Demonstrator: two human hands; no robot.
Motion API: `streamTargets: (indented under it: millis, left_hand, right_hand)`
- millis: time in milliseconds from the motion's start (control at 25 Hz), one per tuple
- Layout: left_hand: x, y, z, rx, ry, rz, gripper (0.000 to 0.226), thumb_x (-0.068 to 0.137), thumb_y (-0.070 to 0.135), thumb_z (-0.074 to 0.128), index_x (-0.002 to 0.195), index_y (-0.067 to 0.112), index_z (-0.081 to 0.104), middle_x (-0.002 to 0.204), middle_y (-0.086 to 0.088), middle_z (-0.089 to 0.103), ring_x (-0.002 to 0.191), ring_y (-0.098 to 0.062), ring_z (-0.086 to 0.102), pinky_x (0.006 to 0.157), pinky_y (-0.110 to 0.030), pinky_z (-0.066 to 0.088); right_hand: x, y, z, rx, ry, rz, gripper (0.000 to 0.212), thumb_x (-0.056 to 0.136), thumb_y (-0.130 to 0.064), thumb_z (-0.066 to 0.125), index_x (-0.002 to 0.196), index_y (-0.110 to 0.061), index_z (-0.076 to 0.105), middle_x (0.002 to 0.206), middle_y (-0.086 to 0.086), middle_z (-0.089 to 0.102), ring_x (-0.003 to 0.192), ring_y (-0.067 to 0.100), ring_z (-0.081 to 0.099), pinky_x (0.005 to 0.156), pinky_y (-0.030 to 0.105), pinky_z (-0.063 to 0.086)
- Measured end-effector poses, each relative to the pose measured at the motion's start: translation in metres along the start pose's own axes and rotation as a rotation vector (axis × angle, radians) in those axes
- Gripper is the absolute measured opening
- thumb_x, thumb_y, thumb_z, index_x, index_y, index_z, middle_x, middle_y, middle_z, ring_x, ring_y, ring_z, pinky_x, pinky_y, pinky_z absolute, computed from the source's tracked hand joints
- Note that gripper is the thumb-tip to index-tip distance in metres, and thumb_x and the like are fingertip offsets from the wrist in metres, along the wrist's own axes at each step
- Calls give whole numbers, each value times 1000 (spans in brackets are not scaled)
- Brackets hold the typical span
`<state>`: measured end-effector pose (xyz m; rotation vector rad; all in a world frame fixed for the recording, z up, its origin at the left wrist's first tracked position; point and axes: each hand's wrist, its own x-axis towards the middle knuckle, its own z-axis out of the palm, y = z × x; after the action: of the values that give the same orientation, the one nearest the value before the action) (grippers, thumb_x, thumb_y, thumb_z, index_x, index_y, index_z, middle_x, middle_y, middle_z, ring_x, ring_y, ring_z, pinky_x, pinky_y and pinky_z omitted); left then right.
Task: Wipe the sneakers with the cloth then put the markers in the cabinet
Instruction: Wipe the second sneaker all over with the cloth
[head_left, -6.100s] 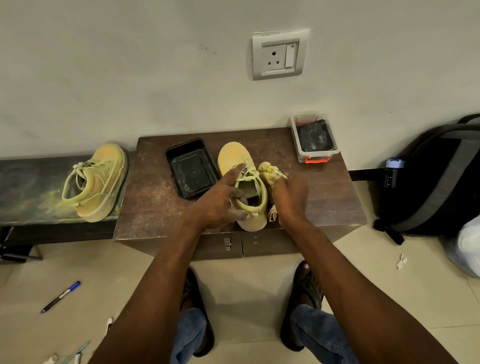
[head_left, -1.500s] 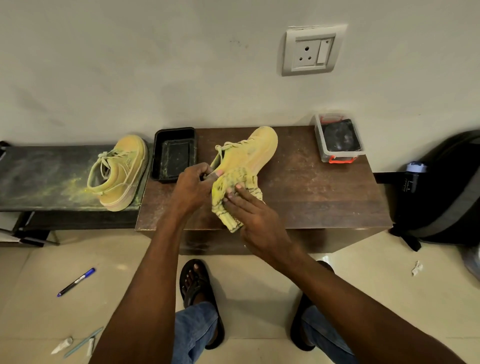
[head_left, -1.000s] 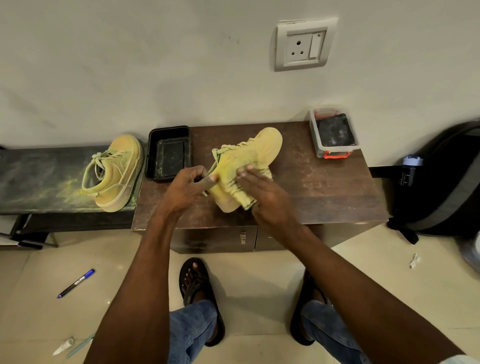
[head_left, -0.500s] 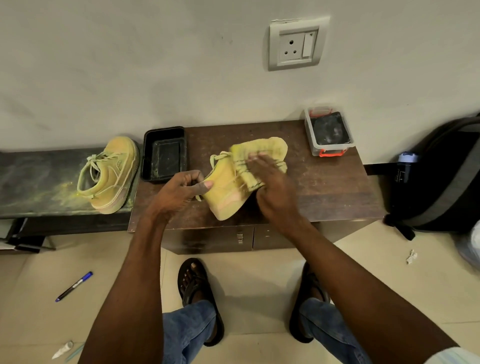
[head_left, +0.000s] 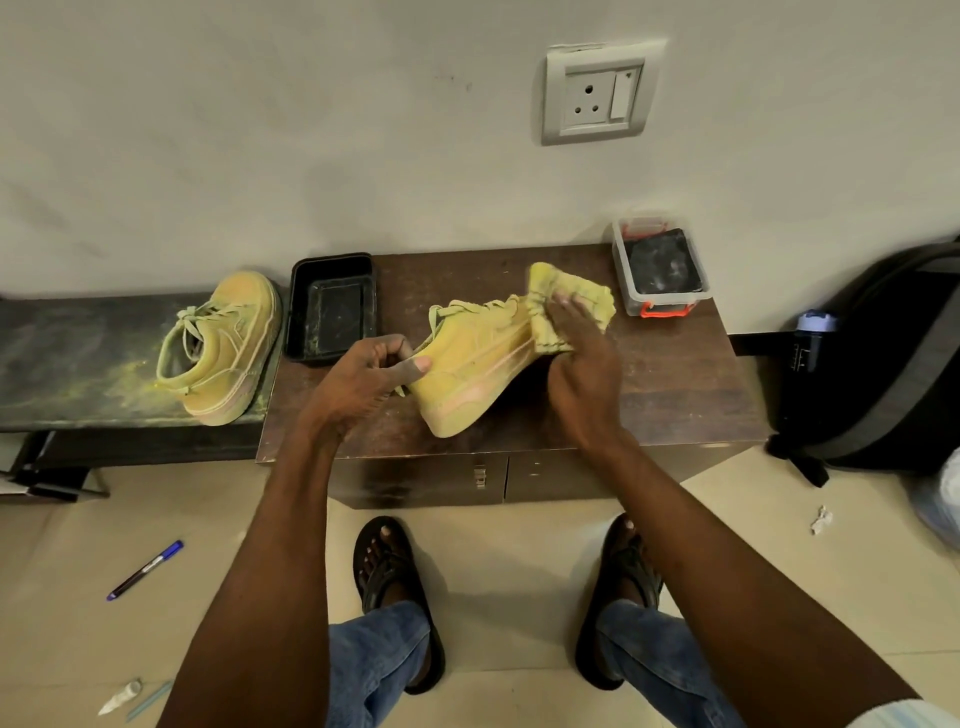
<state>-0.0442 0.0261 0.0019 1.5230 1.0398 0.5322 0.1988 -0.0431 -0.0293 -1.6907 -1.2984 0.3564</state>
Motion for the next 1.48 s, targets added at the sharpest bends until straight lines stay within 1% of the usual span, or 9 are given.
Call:
streamTargets:
  millis: [80,280,480,560,720,800,1000,1280,1480]
  left_hand:
    - [1,0,1,6,9,2,26,86,27,64,74,6,55,73,-8,50,68,-13,46,60,-23,41]
    - [3,0,2,-66,46,-1,7,89,9,61,89,3,63,86,-15,62,79,-20,58,70,-30,50]
    - [0,-1,-1,36,12,3,26,88,23,66,73,7,54,74,-11,49,69,-15,44,61,-24,39]
    - [2,0,0,40,5,2,26,87,25,67,73,7,55,75,-10,49,71,-18,45,62,-28,39]
    - [3,0,1,-31,13,25,9,86,11,64,91,4,65,87,-13,64,81,-22,58,73,-31,50]
    - [3,0,0,-27,3,27,7,85,11,65,88,4,64,84,-9,64,79,-19,58,72,-31,49]
    - [2,3,6,43,55,11,25,89,18,65,69,8,54,66,1,49,65,-9,45,59,-23,39]
    - [9,6,13,-30,171,14,25,89,4,61,66,9,53,60,0,53,55,-5,48,53,-21,43]
    - [13,8,21,-13,235,-2,28,91,17,63,67,7,53,65,-2,52,63,-10,49,57,-26,46]
  right_hand:
    - [-5,-11,4,44,16,95,64,70,0,38,131,-5,55,140,9,50,139,23,34,112,40,34]
    - [-46,-47,33,-168,-389,-580,62,75,-4,30,133,-7,53,141,8,49,139,26,35,109,42,37]
    - [1,3,-2,-13,42,74,68,65,3,37,130,-4,55,137,11,52,134,26,43,113,35,33]
    - [-5,-10,2,15,50,149,66,66,4,39,129,-3,56,136,12,53,134,28,42,115,24,27]
    - [-48,-51,30,-118,-352,-470,62,73,0,36,132,-3,53,141,12,49,138,28,36,114,36,31]
    - [-36,-39,26,-180,-372,-574,63,71,-4,32,131,-3,55,139,11,51,137,28,38,113,38,33]
    - [-2,1,1,-29,70,114,66,67,6,39,131,-3,55,139,12,51,136,26,39,115,30,31]
    - [-57,-30,32,-279,-323,-664,56,78,0,38,132,-3,52,141,12,49,138,31,35,111,43,35]
    - [-24,4,10,-154,-113,-105,68,69,7,40,135,-5,50,144,10,46,140,28,33,105,49,42]
